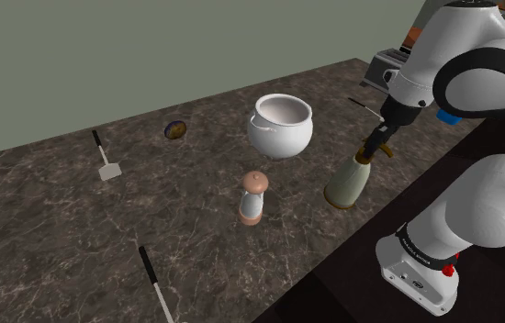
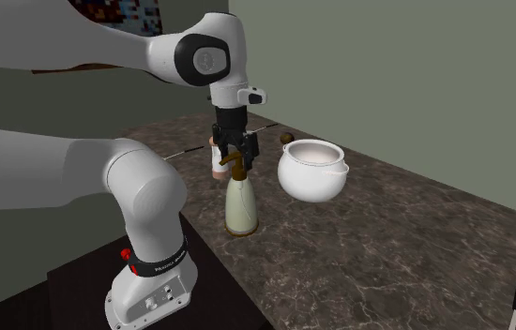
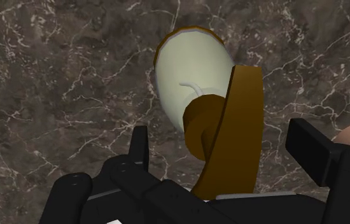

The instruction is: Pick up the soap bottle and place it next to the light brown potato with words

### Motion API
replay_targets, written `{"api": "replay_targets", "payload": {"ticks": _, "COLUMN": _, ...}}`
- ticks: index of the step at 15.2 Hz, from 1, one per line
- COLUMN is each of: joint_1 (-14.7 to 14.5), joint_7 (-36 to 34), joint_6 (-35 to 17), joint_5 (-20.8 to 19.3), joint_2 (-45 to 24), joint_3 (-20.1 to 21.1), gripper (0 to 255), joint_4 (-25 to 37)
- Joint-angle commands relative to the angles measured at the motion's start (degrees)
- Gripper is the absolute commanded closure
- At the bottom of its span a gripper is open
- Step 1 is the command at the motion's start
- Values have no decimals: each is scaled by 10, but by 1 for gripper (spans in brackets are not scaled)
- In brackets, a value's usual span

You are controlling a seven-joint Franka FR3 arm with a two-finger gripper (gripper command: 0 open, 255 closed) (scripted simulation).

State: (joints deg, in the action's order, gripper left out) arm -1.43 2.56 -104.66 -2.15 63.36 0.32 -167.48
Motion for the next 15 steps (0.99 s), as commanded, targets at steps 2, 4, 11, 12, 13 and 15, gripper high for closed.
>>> {"api": "replay_targets", "payload": {"ticks": 2, "joint_1": 0, "joint_7": 0, "joint_6": -1, "joint_5": 0, "joint_2": 0, "joint_3": 0, "gripper": 0, "joint_4": -1}}
{"api": "replay_targets", "payload": {"ticks": 4, "joint_1": 0, "joint_7": 0, "joint_6": -1, "joint_5": 0, "joint_2": 0, "joint_3": 0, "gripper": 0, "joint_4": -1}}
{"api": "replay_targets", "payload": {"ticks": 11, "joint_1": 0, "joint_7": 0, "joint_6": -1, "joint_5": 0, "joint_2": -1, "joint_3": 0, "gripper": 255, "joint_4": 0}}
{"api": "replay_targets", "payload": {"ticks": 12, "joint_1": 0, "joint_7": 0, "joint_6": -1, "joint_5": 0, "joint_2": -1, "joint_3": 0, "gripper": 255, "joint_4": -1}}
{"api": "replay_targets", "payload": {"ticks": 13, "joint_1": 0, "joint_7": 0, "joint_6": -2, "joint_5": 0, "joint_2": -1, "joint_3": 0, "gripper": 255, "joint_4": -1}}
{"api": "replay_targets", "payload": {"ticks": 15, "joint_1": 0, "joint_7": 0, "joint_6": 7, "joint_5": 0, "joint_2": 1, "joint_3": 0, "gripper": 255, "joint_4": 7}}
